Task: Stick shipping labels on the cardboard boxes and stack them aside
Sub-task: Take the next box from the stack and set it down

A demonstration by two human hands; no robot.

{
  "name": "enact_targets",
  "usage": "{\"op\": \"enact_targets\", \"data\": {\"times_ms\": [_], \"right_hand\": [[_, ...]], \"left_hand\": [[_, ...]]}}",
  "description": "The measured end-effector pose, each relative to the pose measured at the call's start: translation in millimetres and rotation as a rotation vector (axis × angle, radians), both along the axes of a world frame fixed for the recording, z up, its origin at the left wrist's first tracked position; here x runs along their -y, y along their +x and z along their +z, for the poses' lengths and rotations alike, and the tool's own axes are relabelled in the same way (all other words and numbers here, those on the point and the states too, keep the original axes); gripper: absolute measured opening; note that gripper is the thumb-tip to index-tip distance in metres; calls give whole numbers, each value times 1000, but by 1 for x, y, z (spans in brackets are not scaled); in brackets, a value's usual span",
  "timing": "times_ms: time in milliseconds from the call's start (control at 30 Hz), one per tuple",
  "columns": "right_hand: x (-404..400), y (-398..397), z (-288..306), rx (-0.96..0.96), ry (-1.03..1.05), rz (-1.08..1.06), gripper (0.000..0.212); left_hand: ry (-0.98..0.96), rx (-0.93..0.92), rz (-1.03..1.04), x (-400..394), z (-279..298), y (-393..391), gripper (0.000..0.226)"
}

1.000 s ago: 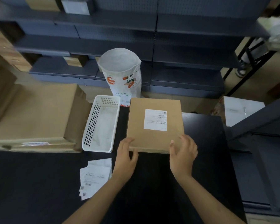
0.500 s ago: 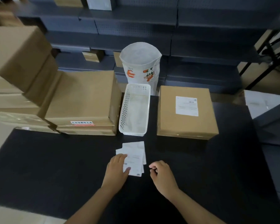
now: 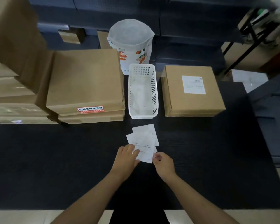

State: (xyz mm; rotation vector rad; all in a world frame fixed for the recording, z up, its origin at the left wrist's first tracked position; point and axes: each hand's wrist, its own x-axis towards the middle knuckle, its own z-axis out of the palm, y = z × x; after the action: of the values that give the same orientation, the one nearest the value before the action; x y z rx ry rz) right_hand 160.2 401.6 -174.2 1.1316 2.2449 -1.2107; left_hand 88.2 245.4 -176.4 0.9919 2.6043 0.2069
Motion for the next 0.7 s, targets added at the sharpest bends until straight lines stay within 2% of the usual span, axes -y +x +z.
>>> {"op": "enact_targets", "data": {"times_ms": [100, 200, 400, 567, 700], "right_hand": [[3, -2, -2, 5, -31, -77, 21], [5, -4, -4, 8, -78, -165, 8], [-3, -7, 4, 46, 39, -95, 12], [-9, -30, 22, -30, 98, -47, 18], [3, -69, 46, -235, 147, 17, 12]], "left_hand": [[18, 10, 0, 4, 2, 2, 41], [8, 25, 10, 4, 3, -1, 42], [39, 64, 42, 10, 10, 5, 46], [149, -8, 237, 37, 28, -12, 43], [267, -189, 443, 63, 61, -49, 38]]}}
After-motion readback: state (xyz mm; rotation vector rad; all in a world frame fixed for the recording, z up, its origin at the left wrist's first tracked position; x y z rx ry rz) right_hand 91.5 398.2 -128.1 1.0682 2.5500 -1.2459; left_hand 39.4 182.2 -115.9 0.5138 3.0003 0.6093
